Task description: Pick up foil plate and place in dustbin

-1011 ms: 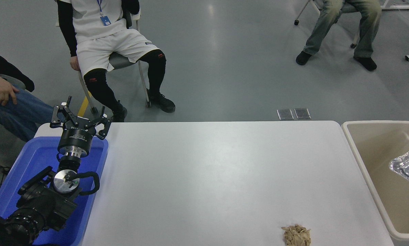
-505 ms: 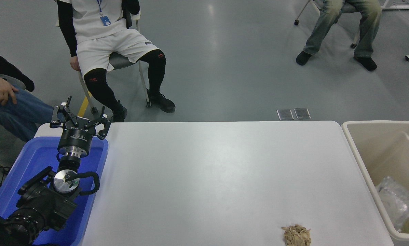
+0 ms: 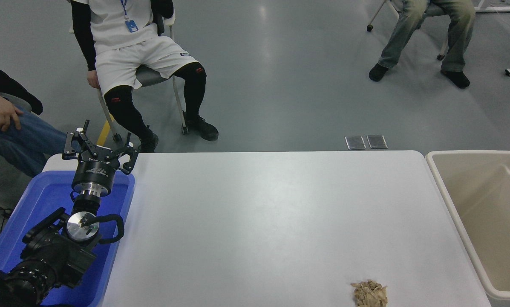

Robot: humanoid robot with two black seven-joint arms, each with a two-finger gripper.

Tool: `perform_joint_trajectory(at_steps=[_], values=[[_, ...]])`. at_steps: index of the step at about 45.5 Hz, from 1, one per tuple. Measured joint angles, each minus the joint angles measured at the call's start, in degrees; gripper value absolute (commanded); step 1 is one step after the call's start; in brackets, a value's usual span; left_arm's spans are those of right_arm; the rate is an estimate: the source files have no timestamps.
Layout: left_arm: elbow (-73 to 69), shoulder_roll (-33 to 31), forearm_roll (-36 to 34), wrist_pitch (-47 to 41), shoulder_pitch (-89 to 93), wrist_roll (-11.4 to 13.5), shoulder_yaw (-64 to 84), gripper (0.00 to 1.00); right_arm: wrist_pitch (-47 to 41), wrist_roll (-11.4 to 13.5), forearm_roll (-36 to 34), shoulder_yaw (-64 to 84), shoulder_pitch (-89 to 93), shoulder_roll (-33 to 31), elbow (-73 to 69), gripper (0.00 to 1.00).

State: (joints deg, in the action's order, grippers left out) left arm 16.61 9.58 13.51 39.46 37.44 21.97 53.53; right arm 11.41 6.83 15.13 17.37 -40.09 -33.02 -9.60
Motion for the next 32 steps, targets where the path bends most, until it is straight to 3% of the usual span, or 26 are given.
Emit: perform_joint_trajectory(at_steps=[8,19,32], values=[[0.00,0.00,0.02,0.02,0.00,0.00,0.00,0.99,-3.79,0.06,1.08,2.64,-5.57,-6.14,-7.72,1.00],[0.01,0.00,-0.01,0.02,0.01,0.00,0.00,0.99,-6.52,0.19,7.82,6.88,-15.81,-15.09,-22.59,1.00],[0.00,0.00,-0.06,0.01,0.01,0.00,-0.05,0.99,-10.53,0.12,12.65,18.62,-29.31,-20.30,-36.21,1.00]])
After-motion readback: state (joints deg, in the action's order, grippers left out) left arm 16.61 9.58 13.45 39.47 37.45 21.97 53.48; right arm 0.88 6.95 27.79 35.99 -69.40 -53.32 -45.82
